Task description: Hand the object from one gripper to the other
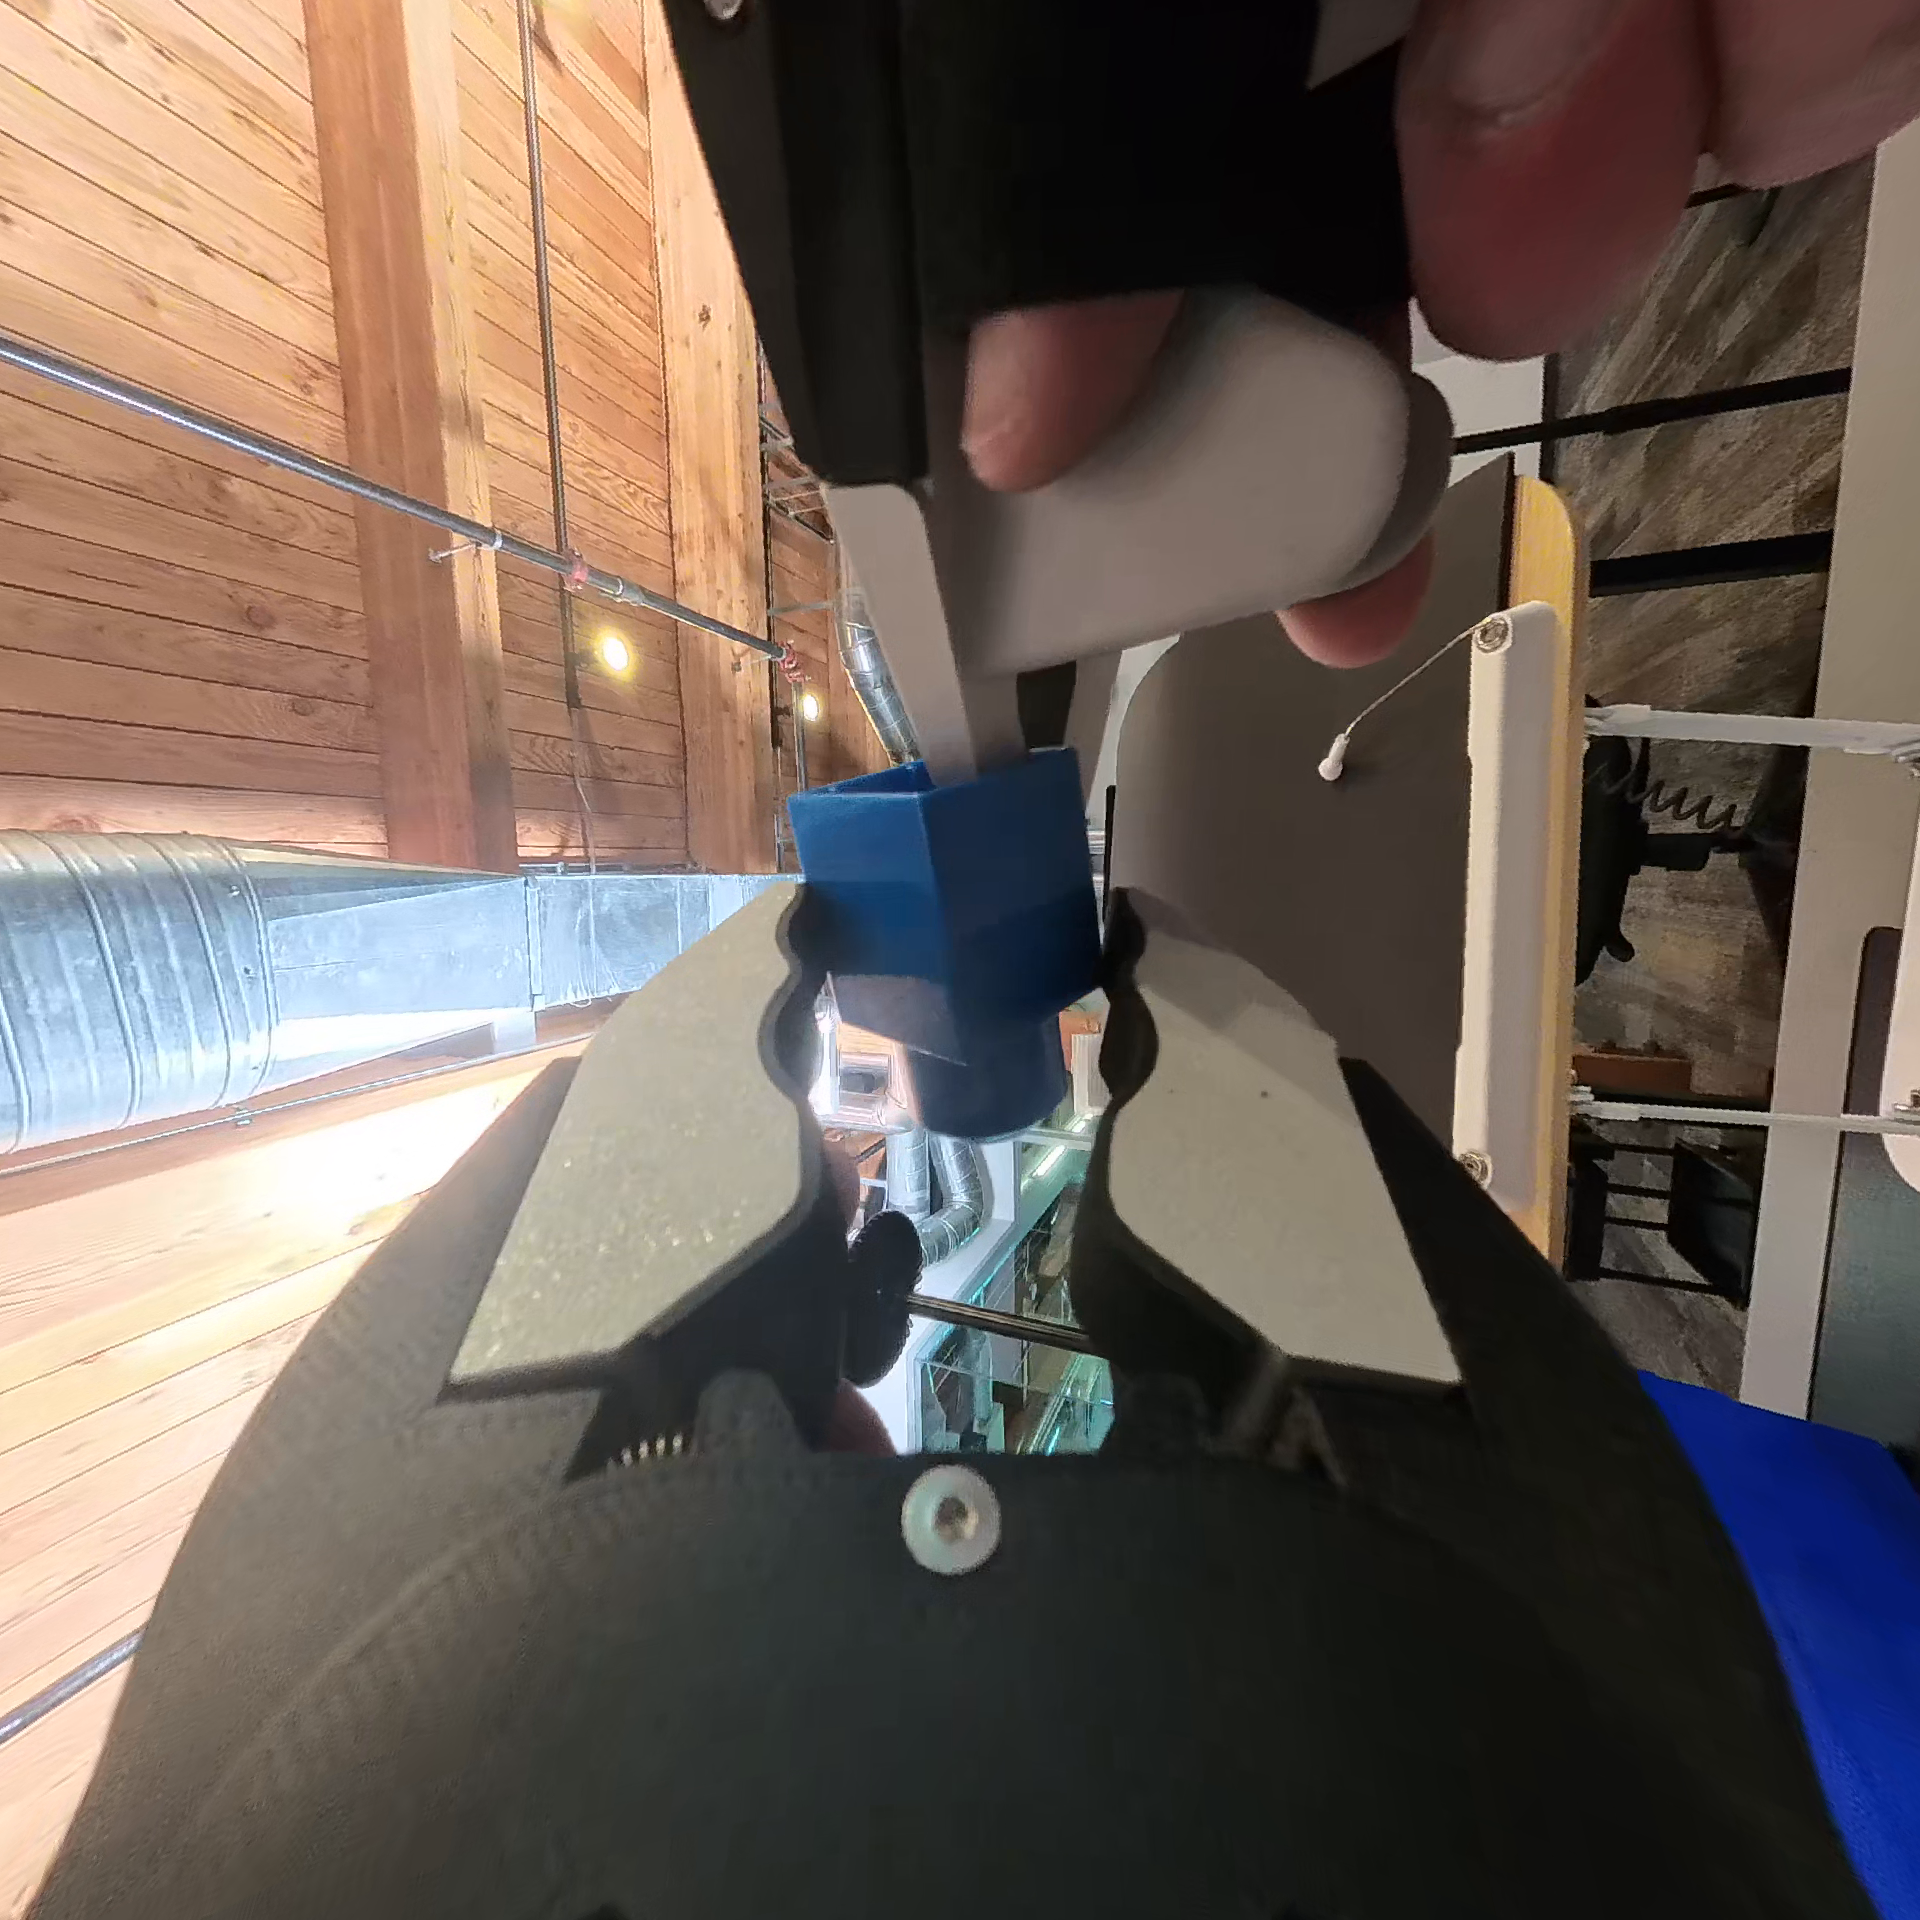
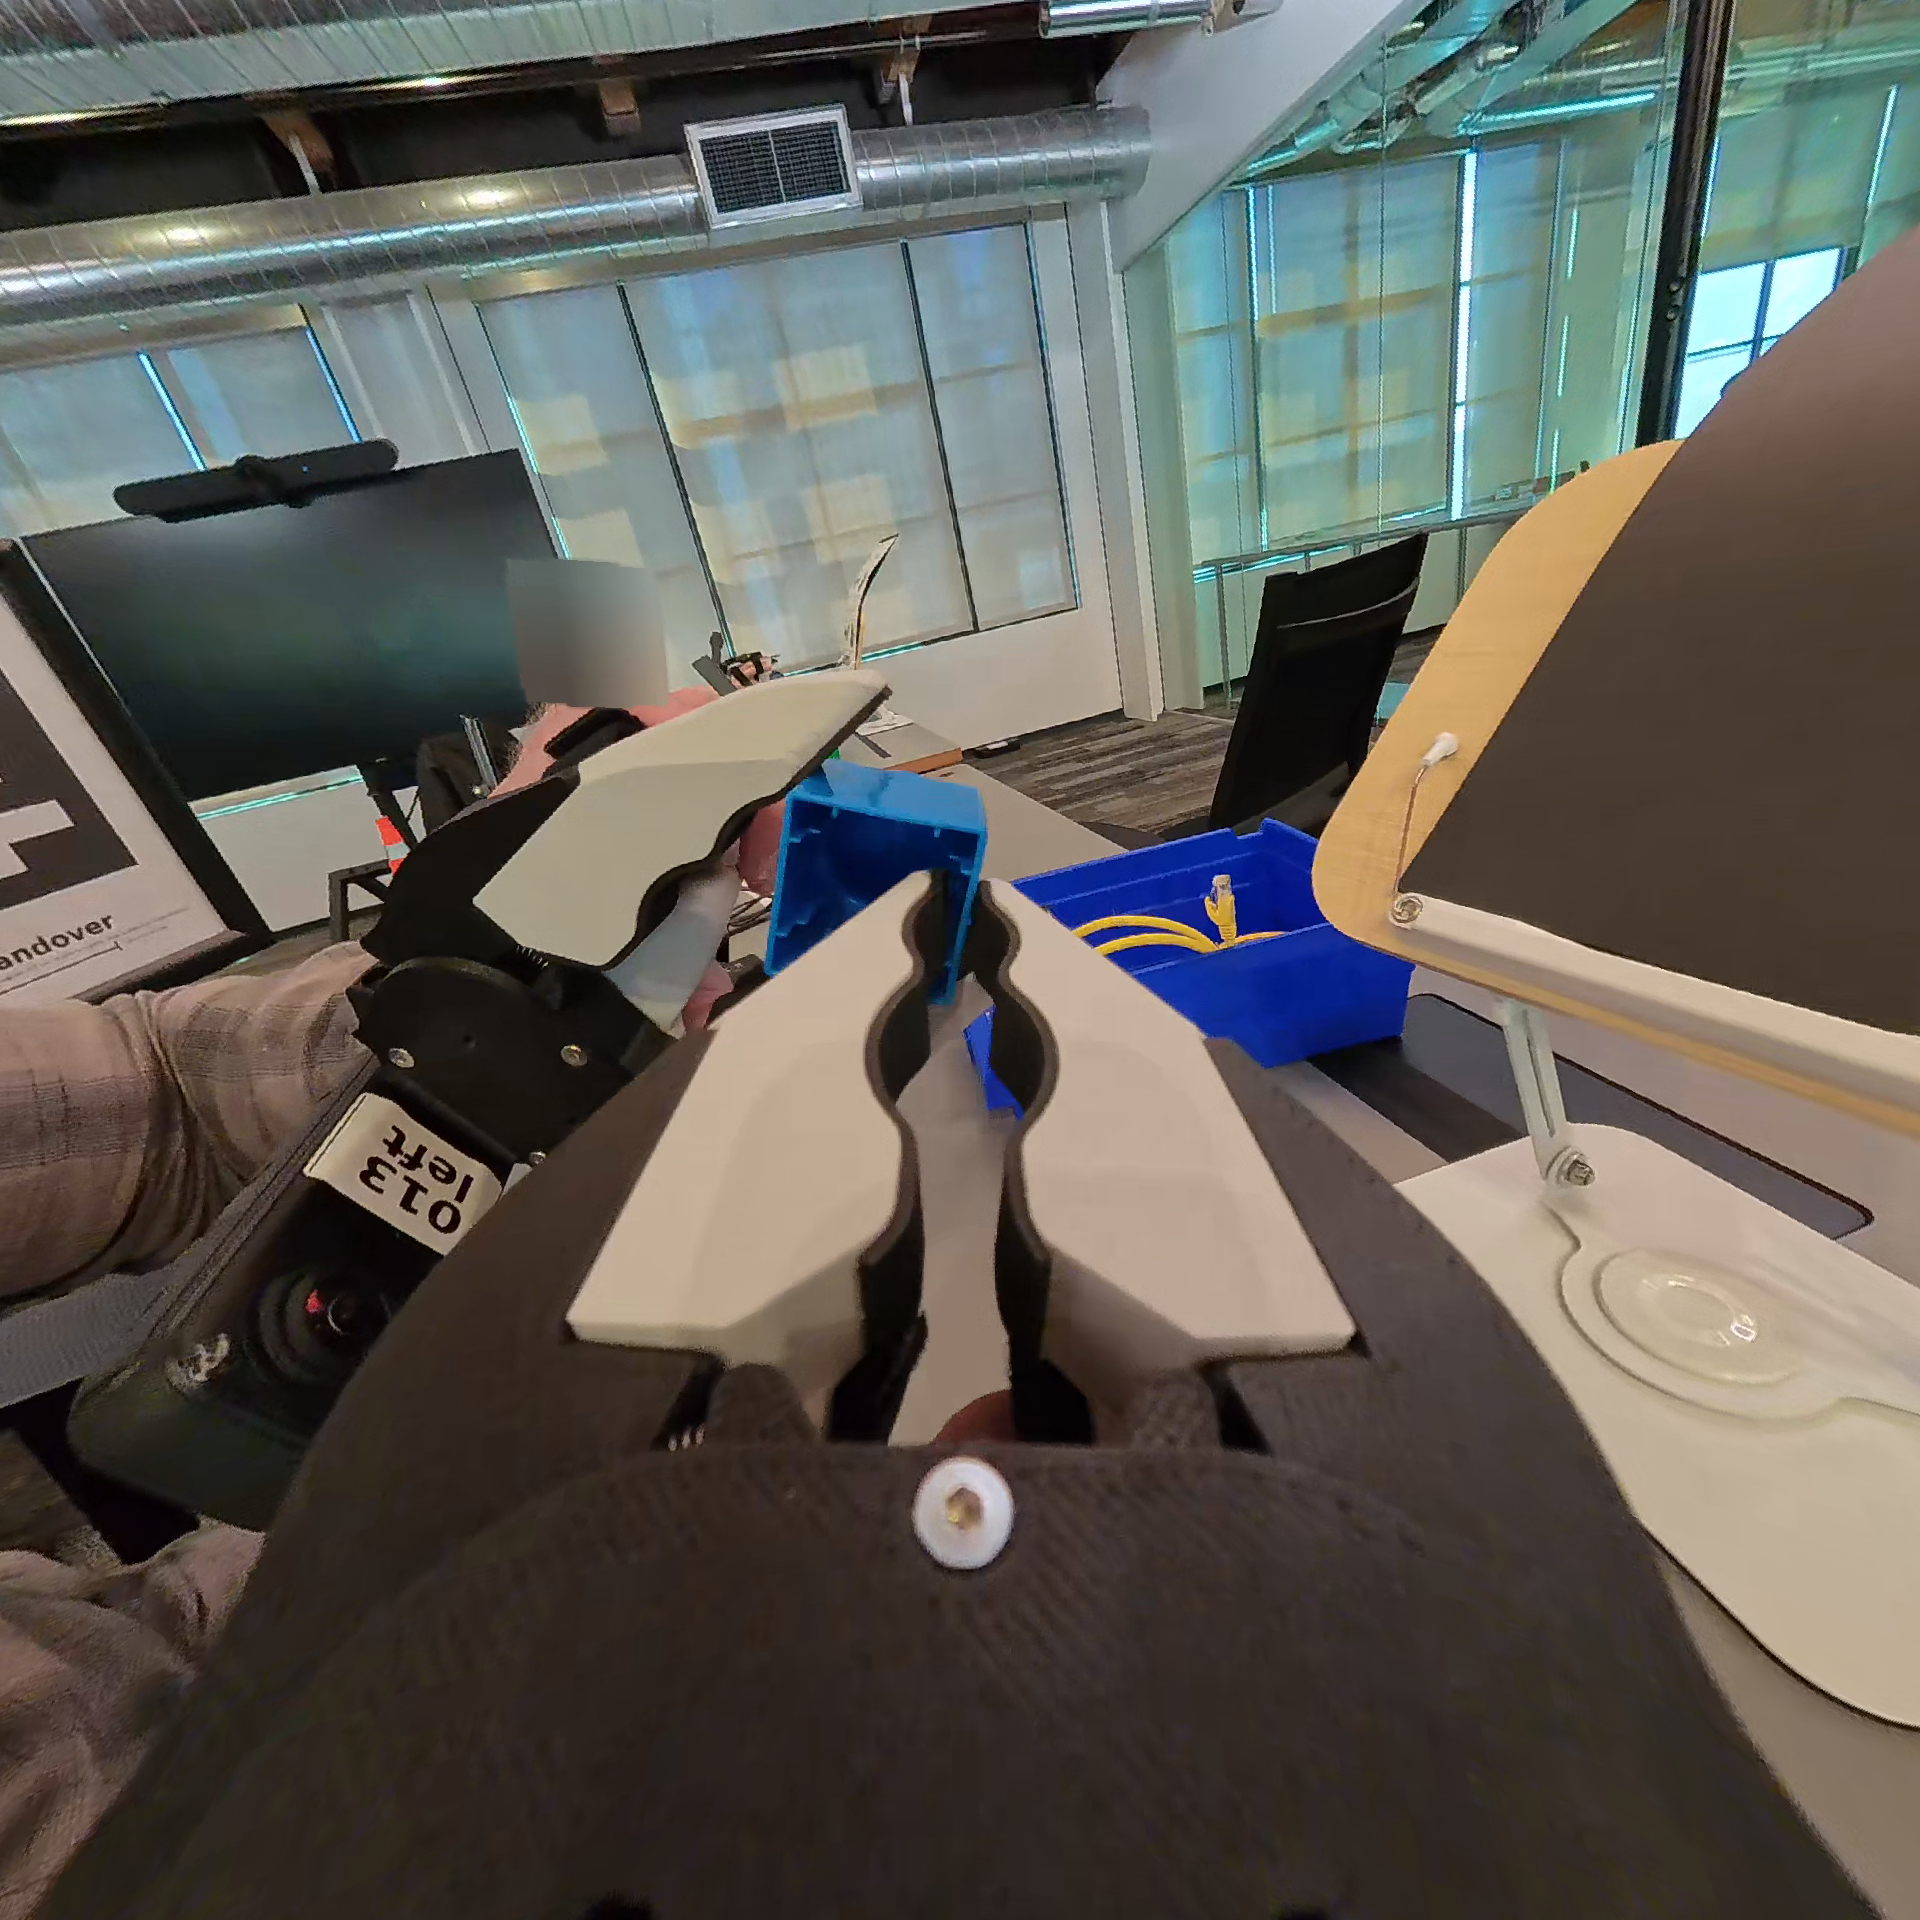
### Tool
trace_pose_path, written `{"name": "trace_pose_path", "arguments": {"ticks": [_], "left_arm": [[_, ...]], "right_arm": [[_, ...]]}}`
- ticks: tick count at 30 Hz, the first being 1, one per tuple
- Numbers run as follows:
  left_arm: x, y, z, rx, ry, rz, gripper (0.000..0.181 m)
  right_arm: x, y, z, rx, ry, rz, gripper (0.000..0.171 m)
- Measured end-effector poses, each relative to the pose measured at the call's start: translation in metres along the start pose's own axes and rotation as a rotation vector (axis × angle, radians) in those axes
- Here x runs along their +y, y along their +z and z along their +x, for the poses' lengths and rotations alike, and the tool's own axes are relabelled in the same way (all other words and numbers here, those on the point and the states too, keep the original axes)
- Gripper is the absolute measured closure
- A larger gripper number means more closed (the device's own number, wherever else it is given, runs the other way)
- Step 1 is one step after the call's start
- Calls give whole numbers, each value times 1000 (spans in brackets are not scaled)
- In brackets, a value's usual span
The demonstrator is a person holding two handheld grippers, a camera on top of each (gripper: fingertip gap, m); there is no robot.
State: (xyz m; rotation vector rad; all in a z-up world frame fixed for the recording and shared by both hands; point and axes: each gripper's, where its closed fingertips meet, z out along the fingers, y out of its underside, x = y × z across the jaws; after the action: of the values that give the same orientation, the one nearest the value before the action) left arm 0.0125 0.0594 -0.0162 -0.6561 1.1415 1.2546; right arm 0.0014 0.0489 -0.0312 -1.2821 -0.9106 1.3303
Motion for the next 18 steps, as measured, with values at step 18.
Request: {"name": "trace_pose_path", "arguments": {"ticks": [18], "left_arm": [[-21,-17,25,536,-177,236,130]], "right_arm": [[4,-18,-5,76,-795,-213,152]]}}
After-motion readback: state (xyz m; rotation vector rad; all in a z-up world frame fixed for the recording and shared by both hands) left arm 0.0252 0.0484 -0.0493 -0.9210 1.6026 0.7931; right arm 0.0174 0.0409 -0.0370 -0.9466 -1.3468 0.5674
